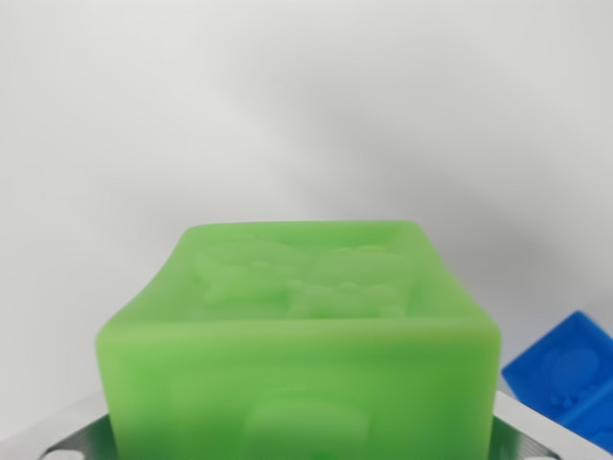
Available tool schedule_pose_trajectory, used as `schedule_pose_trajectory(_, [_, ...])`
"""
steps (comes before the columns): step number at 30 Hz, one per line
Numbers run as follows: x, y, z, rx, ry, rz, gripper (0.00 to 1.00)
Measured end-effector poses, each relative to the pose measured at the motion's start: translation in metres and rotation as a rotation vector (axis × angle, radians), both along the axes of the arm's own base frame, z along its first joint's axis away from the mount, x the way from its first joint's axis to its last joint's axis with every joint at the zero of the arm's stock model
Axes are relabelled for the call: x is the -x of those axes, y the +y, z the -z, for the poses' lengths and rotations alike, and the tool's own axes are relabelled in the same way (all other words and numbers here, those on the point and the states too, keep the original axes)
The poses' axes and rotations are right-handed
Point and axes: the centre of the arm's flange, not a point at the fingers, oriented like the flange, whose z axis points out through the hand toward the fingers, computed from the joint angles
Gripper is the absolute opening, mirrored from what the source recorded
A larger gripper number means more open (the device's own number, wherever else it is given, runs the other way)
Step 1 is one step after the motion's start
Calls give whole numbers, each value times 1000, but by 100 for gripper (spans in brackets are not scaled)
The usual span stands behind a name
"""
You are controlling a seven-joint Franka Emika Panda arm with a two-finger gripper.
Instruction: Stack cube
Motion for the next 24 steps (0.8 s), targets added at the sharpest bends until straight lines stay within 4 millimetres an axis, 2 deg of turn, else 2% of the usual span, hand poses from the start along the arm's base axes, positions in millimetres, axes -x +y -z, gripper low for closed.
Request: schedule_pose_trajectory(24, [-2, -46, -4, 0, -2, 194, 0])
